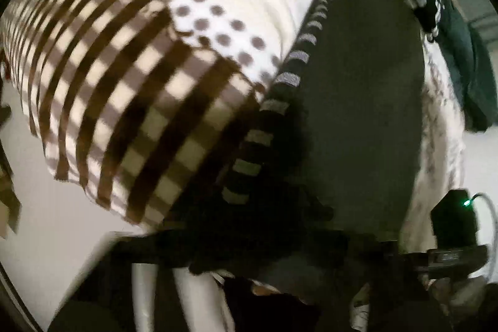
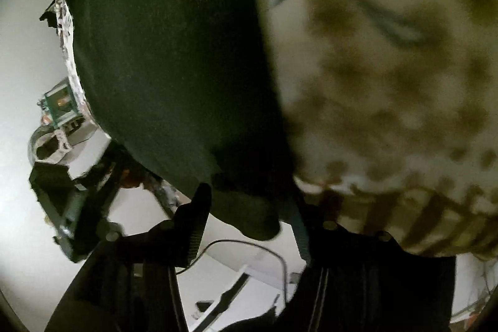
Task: Fold small clothes
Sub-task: 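Fold the other sweater side inward with the right gripper while the left gripper holds the sleeve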
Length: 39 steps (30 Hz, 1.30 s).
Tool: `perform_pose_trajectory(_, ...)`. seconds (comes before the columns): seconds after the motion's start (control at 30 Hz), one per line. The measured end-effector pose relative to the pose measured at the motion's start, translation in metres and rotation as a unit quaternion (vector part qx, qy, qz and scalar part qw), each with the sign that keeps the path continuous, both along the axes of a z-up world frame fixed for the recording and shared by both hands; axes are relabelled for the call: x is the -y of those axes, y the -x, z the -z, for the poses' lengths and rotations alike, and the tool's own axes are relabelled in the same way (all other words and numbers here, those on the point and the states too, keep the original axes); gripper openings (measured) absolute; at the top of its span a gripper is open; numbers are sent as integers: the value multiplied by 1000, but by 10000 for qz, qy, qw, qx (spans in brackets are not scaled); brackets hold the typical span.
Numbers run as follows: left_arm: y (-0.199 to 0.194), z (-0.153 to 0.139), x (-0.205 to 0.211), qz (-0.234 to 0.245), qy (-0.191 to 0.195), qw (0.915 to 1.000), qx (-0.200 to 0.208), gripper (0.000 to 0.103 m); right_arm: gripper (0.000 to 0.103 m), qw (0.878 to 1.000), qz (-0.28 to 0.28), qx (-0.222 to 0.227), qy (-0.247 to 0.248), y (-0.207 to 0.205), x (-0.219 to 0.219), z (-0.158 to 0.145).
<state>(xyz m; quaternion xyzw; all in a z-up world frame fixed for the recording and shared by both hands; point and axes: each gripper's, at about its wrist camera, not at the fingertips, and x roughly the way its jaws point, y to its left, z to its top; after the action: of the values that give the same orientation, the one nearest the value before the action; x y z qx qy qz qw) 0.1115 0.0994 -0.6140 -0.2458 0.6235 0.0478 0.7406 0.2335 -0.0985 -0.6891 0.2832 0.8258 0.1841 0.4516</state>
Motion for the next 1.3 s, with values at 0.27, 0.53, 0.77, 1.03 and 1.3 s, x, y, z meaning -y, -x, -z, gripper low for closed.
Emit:
perform_pose_trajectory(0.27,11,-14,-19,40,128,9998,133,8,13,9993,153,335,49,10,-2,-12)
perform_pose_trajectory(0.53,2,-35,-25,460,454,9979,-49,26,29,9993,-142,292,-179,2,-20,-26)
perform_pose_trajectory(0.77,-6,-13,-50,571,1270,9903,10,65,50,9991,318,-87,-265,23,18,-14)
perform_pose_trajectory(1.03,-11,31,-26,1564,2079,9651,-314,66,50,9948,943,-56,-392,40,39,7)
perform_pose_trajectory(1.3,-4,22,-35,1680,2314,9583,15,9,39,9793,1958,221,-468,53,33,-3)
